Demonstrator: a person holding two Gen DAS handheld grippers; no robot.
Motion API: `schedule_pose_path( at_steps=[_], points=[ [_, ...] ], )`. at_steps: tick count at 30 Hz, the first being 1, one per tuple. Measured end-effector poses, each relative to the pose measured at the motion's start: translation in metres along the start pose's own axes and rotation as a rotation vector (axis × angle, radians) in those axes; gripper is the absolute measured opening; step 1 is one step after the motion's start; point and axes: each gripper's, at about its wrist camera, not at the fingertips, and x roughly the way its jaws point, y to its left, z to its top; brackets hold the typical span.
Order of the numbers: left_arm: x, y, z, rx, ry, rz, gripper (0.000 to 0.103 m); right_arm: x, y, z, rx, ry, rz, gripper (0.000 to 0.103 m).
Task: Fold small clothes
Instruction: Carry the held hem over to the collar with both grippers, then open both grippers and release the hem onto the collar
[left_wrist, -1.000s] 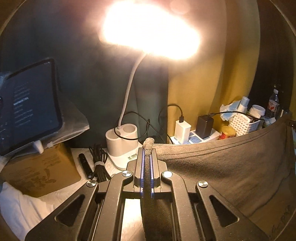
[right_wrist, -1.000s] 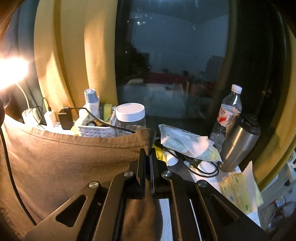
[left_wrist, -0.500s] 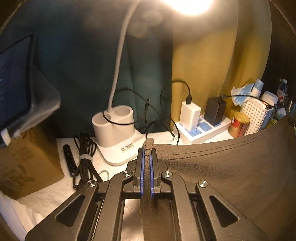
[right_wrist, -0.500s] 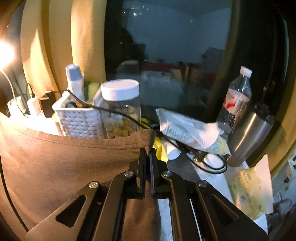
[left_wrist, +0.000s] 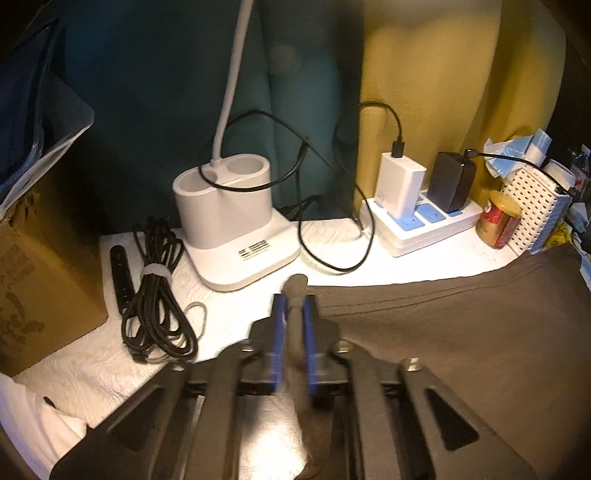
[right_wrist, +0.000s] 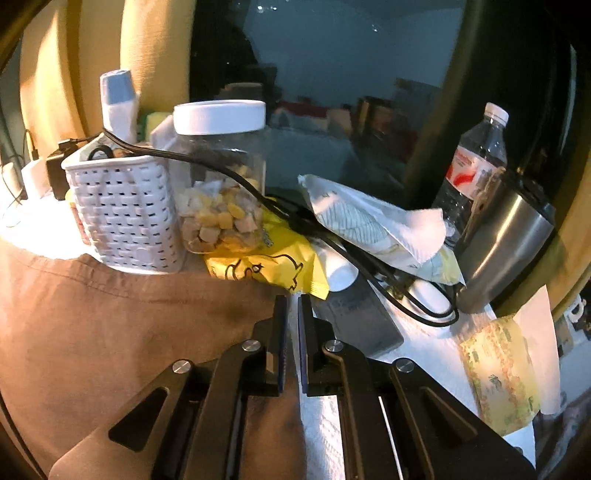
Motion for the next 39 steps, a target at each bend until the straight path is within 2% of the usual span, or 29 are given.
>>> schedule_pose_path(
  at_steps=[1, 2, 3, 10, 12, 13, 14, 27, 39],
  points=[
    [-0.001, 0.001, 0.000, -0.004, -0.003, 0.010, 0.051, 0.000, -0.001, 0.000, 0.004, 0.002, 0.002, 0.005],
    [-0.005, 0.003, -0.001, -0.013, -0.015, 0.016, 0.059, -0.001, -0.001, 0.000, 0.004, 0.004, 0.003, 0.005],
    [-0.007, 0.004, -0.001, -0.019, -0.025, 0.014, 0.063, -0.001, -0.001, 0.001, 0.002, 0.004, 0.002, 0.005],
    [-0.029, 0.006, -0.007, -0.038, -0.044, 0.006, 0.063, -0.019, -0.001, -0.001, -0.020, 0.006, 0.006, 0.009],
    [-0.037, 0.004, -0.009, -0.039, -0.050, -0.001, 0.063, -0.026, -0.001, -0.003, -0.016, 0.004, 0.007, 0.019],
    [-0.042, 0.003, -0.010, -0.039, -0.051, -0.008, 0.063, -0.031, -0.002, -0.004, -0.010, 0.001, 0.007, 0.033],
    [-0.046, 0.002, -0.011, -0.039, -0.053, -0.013, 0.063, -0.036, -0.003, -0.005, -0.005, -0.002, 0.010, 0.043],
    [-0.107, -0.016, -0.036, -0.043, -0.095, -0.078, 0.063, -0.093, -0.011, -0.032, 0.021, -0.010, 0.013, 0.043],
    [-0.143, -0.030, -0.065, -0.027, -0.102, -0.104, 0.064, -0.133, -0.019, -0.071, 0.053, -0.007, 0.008, 0.043]
  ],
)
